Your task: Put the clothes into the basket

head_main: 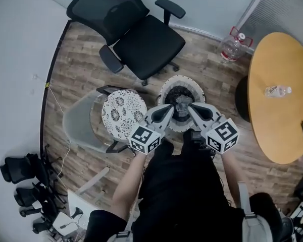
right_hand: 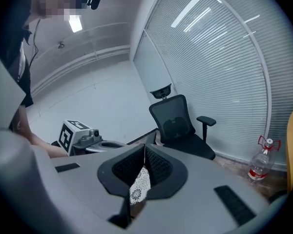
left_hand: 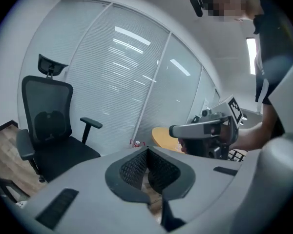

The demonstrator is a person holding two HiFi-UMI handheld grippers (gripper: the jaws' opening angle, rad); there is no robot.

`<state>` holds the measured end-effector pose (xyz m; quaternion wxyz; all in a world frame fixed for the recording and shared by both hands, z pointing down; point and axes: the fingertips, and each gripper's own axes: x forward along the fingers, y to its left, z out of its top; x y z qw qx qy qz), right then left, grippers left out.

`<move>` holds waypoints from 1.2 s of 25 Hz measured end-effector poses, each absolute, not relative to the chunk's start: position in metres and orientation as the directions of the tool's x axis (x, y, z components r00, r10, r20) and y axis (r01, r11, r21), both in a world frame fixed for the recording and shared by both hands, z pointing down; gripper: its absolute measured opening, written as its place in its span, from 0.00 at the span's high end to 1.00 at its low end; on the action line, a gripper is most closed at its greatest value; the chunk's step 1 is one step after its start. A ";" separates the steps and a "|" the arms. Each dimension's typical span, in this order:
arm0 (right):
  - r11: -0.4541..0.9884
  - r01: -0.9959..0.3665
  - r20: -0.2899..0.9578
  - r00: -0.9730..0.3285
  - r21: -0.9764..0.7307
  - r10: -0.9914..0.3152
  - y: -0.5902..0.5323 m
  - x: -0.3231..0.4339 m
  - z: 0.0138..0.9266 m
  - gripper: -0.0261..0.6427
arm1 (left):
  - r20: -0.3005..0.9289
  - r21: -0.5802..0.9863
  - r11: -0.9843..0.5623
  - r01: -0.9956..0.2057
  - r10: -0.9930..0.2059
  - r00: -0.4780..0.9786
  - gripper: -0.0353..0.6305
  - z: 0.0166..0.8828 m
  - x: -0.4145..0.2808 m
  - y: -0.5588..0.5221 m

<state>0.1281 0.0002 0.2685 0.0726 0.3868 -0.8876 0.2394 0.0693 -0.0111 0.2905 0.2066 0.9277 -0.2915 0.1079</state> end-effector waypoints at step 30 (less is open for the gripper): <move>0.880 -0.336 0.120 -0.942 -0.335 -0.314 0.082 0.030 0.180 0.94 | 0.105 0.280 -0.708 -0.648 -0.648 0.754 0.93 0.163 -0.022 0.070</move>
